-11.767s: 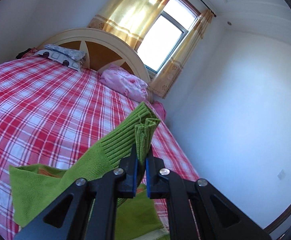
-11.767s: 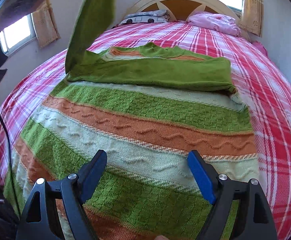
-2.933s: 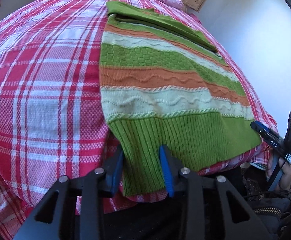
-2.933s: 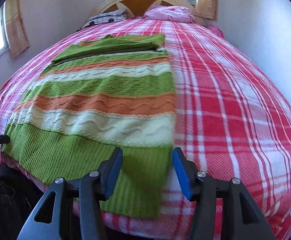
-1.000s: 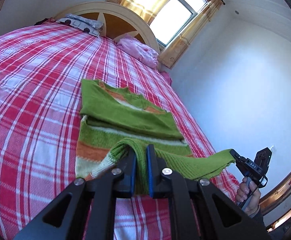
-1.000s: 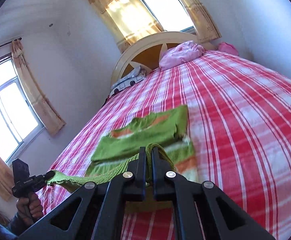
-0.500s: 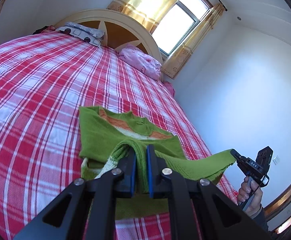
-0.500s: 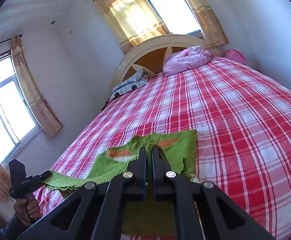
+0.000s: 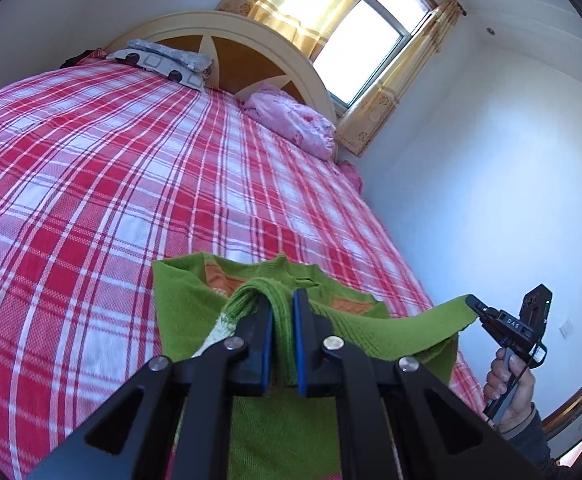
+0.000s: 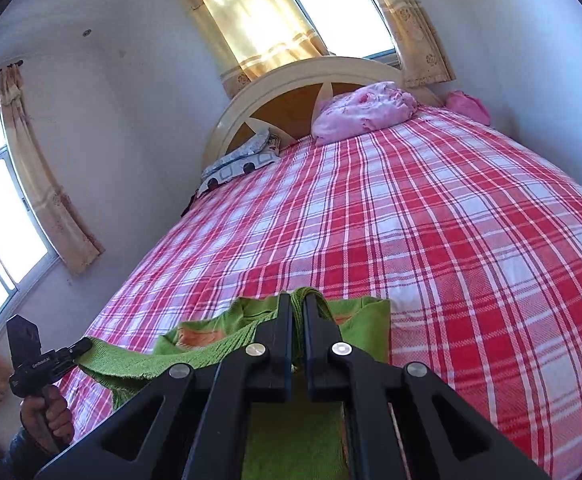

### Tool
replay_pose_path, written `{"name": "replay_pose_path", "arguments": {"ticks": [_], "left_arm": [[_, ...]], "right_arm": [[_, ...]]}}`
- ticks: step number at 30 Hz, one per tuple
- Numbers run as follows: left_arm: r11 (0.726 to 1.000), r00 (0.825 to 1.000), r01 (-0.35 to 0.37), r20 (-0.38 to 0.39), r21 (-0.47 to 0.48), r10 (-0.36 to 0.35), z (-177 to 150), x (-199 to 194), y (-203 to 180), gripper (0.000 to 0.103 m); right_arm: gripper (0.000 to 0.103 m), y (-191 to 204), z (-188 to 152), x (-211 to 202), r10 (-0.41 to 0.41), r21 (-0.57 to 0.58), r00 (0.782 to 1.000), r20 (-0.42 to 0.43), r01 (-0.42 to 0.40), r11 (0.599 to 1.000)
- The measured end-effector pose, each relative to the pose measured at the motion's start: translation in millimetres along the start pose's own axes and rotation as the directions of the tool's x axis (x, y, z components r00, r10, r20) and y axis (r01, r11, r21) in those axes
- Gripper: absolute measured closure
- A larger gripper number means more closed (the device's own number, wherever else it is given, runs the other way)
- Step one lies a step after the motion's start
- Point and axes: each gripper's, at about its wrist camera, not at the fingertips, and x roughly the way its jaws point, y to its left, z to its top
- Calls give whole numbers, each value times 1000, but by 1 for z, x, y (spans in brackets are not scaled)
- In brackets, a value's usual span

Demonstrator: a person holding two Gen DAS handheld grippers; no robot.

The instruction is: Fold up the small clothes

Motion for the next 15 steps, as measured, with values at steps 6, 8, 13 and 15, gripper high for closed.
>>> {"name": "replay_pose_path", "arguments": {"ticks": [6, 8, 13, 15], "left_arm": [[998, 997, -49, -59, -29, 47, 7, 45, 24, 94], [997, 995, -67, -81, -27, 65, 9, 60, 30, 94], [993, 988, -107, -112, -40, 102, 10, 84, 42, 94], [991, 985, -126, -120, -36, 121, 12, 95, 44, 94]], "right_arm": [[99, -14, 2, 47, -23, 12, 998, -62, 24, 1000], [99, -20, 1, 62, -34, 20, 996, -87, 36, 999], [99, -37, 2, 104, -79, 26, 987, -139, 83, 996], [99, -42, 4, 119, -97, 22, 984, -151, 102, 995]]}}
